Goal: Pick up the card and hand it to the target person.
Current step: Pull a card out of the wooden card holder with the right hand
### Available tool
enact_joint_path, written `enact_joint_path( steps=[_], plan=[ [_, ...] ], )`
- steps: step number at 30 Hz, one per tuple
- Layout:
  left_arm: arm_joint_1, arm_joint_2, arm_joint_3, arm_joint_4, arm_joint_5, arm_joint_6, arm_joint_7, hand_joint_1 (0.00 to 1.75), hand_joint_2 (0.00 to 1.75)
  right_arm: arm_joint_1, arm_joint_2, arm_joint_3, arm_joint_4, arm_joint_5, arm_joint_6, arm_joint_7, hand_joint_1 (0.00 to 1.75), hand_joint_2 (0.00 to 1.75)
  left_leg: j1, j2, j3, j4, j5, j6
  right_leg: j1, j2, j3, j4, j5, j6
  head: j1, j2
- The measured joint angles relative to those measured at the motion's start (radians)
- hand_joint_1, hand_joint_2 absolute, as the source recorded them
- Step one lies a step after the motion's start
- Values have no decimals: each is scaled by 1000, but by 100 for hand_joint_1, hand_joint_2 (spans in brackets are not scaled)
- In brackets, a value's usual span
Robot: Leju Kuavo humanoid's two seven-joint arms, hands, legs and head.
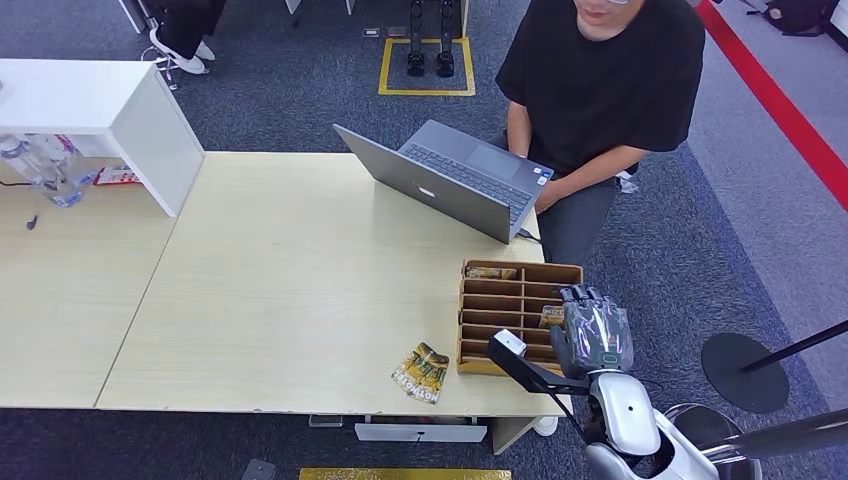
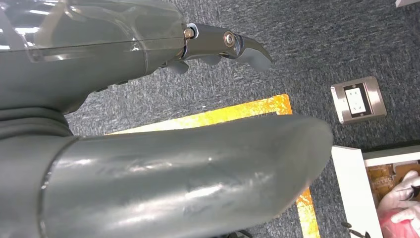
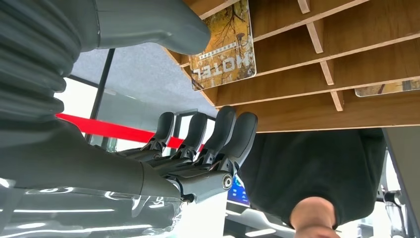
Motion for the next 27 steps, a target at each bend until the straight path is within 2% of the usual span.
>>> enact_joint_path(
  steps=[20, 27],
  plan=[
    [0, 0, 0, 0, 0, 0, 0, 0, 0, 0, 0, 2, 4, -14, 5, 1, 79, 175, 0, 0, 0, 0, 0, 0, 0, 0, 0, 0, 0, 0, 0, 0],
    [0, 0, 0, 0, -2, 1, 1, 0, 0, 0, 0, 4, 16, -25, 5, 1, 86, 175, 0, 0, 0, 0, 0, 0, 0, 0, 0, 0, 0, 0, 0, 0]
  ],
)
